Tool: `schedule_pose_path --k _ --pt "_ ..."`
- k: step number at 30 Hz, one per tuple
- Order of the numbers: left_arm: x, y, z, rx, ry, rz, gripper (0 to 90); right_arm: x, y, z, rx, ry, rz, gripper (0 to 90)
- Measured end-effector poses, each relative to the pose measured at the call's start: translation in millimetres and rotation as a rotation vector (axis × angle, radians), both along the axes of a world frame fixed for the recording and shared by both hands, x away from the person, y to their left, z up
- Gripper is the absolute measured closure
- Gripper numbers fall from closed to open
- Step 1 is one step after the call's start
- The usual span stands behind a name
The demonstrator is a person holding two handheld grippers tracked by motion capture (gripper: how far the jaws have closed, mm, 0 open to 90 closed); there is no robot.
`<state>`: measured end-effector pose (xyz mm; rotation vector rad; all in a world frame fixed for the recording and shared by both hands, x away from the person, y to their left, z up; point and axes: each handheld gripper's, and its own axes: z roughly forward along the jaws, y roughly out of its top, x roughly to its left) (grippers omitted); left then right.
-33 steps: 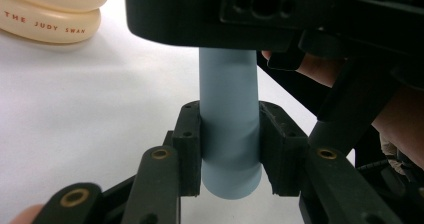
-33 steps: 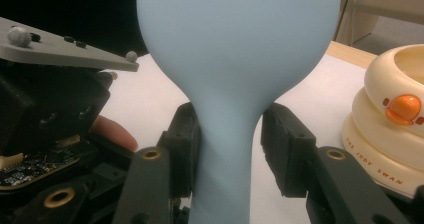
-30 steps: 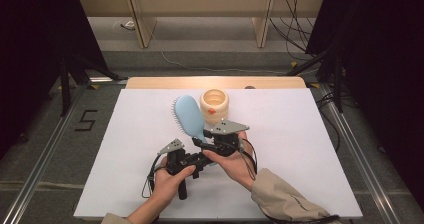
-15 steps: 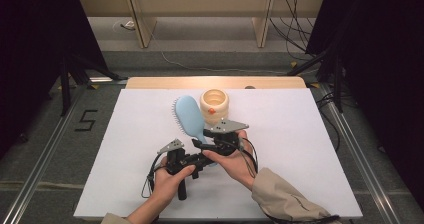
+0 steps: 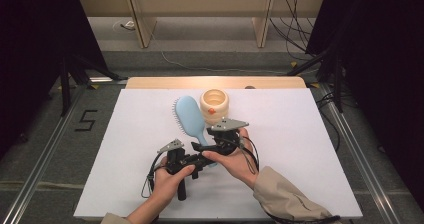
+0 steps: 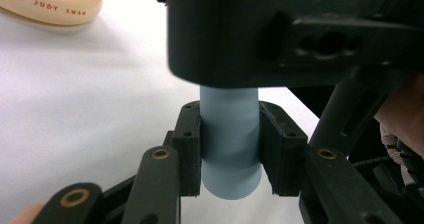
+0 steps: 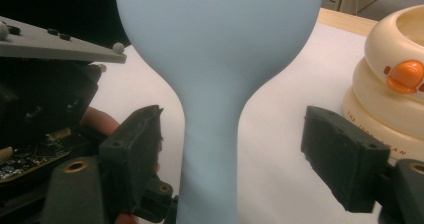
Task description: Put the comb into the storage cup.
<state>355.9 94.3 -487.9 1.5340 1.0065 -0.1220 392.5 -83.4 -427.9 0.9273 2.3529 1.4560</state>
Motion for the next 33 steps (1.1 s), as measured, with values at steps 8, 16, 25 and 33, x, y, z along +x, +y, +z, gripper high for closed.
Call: schedule_pose_path --k 8,16,25,33 --pt "0.3 0.3 0.1 -0.006 0.005 0.001 63.9 -1.4 0.0 3.9 0.0 0.003 0.012 21.0" --pt "0.6 0.7 0.1 -0.011 0.007 -0.002 63.9 -2.5 -2.8 8.9 -0.005 0.012 0.025 15.9" --pt "0.5 0.9 0.8 -0.022 0.009 -0.003 63.9 -4.9 -7.9 22.9 0.002 0.013 0.052 5.2" --pt "0.4 -0.1 0.2 -0.023 0.004 -0.011 63.9 2.8 -14.4 47.3 0.063 -0.005 0.053 0.8"
